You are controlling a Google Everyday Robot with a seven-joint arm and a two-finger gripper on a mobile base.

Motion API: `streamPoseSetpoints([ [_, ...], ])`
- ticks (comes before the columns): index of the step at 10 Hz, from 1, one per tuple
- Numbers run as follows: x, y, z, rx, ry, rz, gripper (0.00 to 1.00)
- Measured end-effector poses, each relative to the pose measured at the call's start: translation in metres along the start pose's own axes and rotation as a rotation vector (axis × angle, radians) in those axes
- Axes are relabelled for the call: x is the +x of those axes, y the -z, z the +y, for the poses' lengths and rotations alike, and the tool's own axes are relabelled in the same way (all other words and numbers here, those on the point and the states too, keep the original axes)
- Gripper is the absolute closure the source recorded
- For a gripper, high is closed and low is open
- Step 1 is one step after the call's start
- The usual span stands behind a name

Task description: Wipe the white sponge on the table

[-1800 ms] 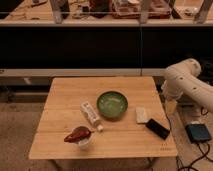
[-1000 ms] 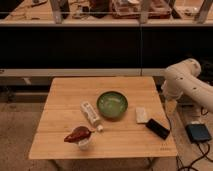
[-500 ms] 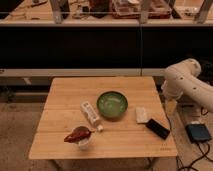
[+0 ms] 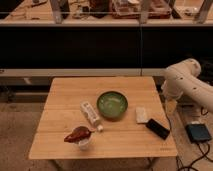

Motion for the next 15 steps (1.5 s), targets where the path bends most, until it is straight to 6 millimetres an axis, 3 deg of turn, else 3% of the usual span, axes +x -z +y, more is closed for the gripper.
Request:
streamPoseSetpoints([
  [8, 0.002, -0.001, 0.000, -0.006, -0.012, 0.007, 0.20],
  [11, 0.013, -0.007, -0.002, -0.042, -0.185, 0.050, 0.20],
  [15, -0.004, -0.018, -0.012, -0.113, -0.464, 0.072, 0.20],
])
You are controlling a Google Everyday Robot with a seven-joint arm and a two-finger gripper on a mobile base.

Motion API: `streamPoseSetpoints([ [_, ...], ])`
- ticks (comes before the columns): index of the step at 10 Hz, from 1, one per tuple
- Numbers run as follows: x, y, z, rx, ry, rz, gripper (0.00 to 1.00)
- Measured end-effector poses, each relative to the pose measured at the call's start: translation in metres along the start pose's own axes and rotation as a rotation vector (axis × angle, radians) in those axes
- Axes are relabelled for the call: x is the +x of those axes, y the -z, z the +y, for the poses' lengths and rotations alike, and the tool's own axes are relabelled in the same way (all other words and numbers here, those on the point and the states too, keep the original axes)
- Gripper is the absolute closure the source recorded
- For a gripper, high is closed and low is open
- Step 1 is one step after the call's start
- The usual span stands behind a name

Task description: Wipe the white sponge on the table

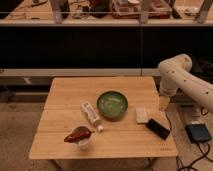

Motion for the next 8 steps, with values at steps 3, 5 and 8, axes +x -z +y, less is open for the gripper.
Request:
streamPoseSetpoints([
  [3, -0.0008, -0.0003, 0.0002, -0.006, -0.017, 0.002, 0.20],
  [5, 0.0003, -0.0014, -0.0005, -0.006, -0.027, 0.004, 0.20],
  [8, -0.0013, -0.0026, -0.0064, -0.005, -0.187, -0.022, 0.20],
])
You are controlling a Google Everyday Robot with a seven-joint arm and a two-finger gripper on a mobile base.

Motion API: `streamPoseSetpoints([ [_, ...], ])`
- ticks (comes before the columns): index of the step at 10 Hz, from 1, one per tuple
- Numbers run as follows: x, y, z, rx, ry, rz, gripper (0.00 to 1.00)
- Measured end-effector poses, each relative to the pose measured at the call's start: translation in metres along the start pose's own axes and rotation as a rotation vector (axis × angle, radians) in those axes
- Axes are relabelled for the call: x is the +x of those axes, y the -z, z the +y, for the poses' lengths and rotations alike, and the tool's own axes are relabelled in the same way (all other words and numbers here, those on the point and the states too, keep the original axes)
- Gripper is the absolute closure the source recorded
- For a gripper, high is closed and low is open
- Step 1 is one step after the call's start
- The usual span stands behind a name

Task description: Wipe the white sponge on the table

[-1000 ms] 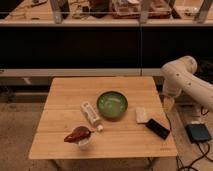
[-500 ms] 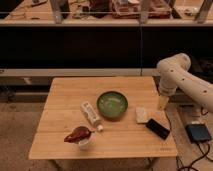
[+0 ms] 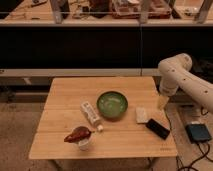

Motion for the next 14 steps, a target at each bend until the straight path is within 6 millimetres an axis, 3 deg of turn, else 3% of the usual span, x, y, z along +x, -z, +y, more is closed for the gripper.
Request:
streamPoseSetpoints([
  [3, -0.015, 0.000, 0.008, -0.041, -0.142, -0.061, 0.20],
  [9, -0.016, -0.002, 0.011, -0.044, -0.140, -0.063, 0.20],
  [14, -0.056, -0.032, 0.047, -0.081, -0.136, -0.123, 0.20],
])
